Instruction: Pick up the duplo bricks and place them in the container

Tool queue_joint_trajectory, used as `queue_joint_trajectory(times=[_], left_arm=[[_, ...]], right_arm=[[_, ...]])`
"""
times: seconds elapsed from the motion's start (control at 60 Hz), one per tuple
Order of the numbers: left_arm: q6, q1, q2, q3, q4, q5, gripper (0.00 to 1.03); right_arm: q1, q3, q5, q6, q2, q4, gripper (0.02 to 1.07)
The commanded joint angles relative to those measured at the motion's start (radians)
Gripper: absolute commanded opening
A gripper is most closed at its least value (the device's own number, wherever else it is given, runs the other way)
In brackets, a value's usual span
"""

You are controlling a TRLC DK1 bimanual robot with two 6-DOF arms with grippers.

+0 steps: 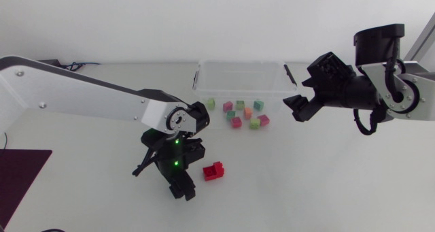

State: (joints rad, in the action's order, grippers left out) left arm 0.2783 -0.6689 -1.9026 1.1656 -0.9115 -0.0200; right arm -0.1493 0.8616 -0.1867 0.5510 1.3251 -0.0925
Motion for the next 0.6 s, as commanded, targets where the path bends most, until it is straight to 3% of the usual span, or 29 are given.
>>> queue_joint_trajectory(times=[0.0,0.217,0.35,0.517,0.583], left_arm=[[0.021,-0.011,-0.012,-0.001,0.006,0.009,0.84],[0.004,0.011,-0.046,-0.007,0.045,0.012,0.82],[-0.005,0.022,-0.049,-0.007,0.069,0.014,0.38],[-0.004,0.023,-0.036,-0.015,0.077,0.014,0.36],[0.001,0.017,0.014,-0.018,0.066,0.015,0.35]], right_arm=[[-0.007,-0.032,-0.005,0.017,-0.02,0.008,0.95],[-0.009,-0.036,-0.005,0.018,-0.029,0.008,0.95],[-0.018,-0.03,-0.005,0.018,-0.029,0.004,0.95],[-0.032,-0.053,-0.008,0.03,-0.04,-0.004,0.95],[-0.061,-0.076,-0.051,0.067,-0.069,-0.027,0.95]])
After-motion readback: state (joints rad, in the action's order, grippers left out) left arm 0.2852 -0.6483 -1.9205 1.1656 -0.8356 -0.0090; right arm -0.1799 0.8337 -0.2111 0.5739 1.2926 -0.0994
